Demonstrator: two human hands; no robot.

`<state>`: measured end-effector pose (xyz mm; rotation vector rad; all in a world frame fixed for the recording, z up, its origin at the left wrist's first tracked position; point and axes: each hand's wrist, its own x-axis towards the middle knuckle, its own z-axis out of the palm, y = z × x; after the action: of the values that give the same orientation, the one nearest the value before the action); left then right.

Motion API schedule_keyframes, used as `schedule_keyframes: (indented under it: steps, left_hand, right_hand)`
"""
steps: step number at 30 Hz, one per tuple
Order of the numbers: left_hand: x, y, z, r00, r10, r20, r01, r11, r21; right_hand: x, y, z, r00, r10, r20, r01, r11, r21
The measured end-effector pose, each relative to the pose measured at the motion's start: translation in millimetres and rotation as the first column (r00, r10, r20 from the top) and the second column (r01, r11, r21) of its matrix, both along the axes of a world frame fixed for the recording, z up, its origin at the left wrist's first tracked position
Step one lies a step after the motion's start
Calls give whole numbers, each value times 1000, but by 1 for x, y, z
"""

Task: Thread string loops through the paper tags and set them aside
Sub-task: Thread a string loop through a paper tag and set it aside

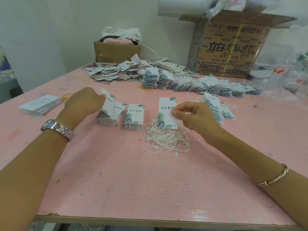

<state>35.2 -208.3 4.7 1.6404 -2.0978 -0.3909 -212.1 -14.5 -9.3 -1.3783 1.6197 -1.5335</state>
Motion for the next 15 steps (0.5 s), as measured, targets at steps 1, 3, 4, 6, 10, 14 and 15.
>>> schedule_keyframes:
  steps: [1,3,4,6,10,14,15]
  left_hand:
    - [-3,5,2,990,-52,-133,50,999,-14]
    - [-13,19,8,883,-160,-440,173,985,-11]
    - [-19,28,10,804,-194,-562,232,973,-4]
    - [-33,45,10,673,-227,-704,336,942,17]
    - [-56,70,-3,570,-363,-737,518,855,-20]
    - [-63,82,-15,559,-459,-691,574,815,-77]
    - [-64,83,-15,567,-461,-683,567,820,-84]
  right_hand:
    - [0,0,0,1000,0,0,0,1000,-2]
    - [0,0,0,1000,-1,0,1,1000,-10]
    - [0,0,0,1000,-3,-1,3,1000,-16]
    - [0,0,-1,1000,-15,-11,15,999,-31]
    - [-1,0,0,999,-21,-27,19,997,-70]
    - [1,2,1,999,45,-24,-48,988,-147]
    - [2,3,2,998,64,-24,-67,984,-163]
